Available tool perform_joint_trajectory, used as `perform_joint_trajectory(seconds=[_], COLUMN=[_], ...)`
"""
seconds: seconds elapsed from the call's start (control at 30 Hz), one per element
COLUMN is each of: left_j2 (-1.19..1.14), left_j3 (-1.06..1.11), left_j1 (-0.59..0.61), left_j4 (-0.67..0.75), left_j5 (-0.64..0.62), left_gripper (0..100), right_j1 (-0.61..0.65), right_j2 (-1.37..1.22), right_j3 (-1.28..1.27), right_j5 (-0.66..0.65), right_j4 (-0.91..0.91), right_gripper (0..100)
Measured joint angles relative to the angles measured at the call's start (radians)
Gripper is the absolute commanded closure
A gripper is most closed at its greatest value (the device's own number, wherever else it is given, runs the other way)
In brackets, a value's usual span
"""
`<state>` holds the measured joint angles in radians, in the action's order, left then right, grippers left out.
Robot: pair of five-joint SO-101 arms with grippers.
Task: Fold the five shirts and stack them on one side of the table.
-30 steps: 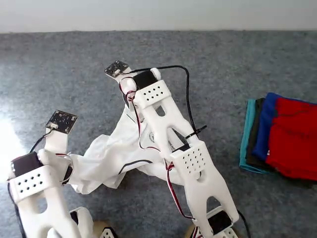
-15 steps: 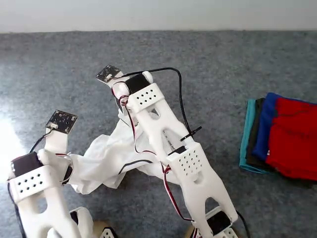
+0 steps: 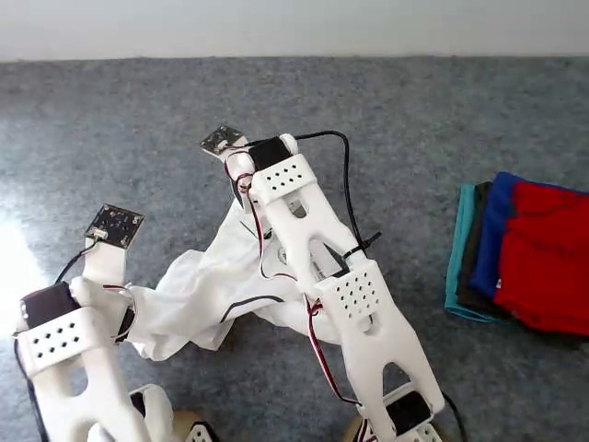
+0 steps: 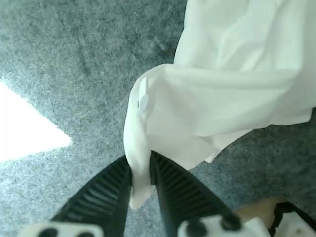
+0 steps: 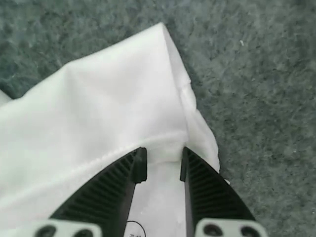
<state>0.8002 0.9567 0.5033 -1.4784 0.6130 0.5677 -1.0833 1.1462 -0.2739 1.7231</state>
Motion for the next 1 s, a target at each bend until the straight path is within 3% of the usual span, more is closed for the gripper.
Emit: perform_joint_trajectory(seconds=[0.53, 0.7, 1.0], left_j2=[0.0, 0.0, 0.0], left_j3=[0.0, 0.0, 0.0], left_j1=[0.0, 0.0, 0.0], left_j4=[0.0, 0.0, 0.0], left_j5=[0.0, 0.0, 0.0], left_gripper=[99, 99, 99], right_j1=[0.009, 0.044, 0.043], right_j2=[-0.061, -0.064, -0.064], right_j3=[0.06, 0.06, 0.123], right_j5=[-0.044, -0.064, -0.124], right_j4=[0.0, -0.021, 0.018], right_gripper=[87.5, 99.3, 98.7])
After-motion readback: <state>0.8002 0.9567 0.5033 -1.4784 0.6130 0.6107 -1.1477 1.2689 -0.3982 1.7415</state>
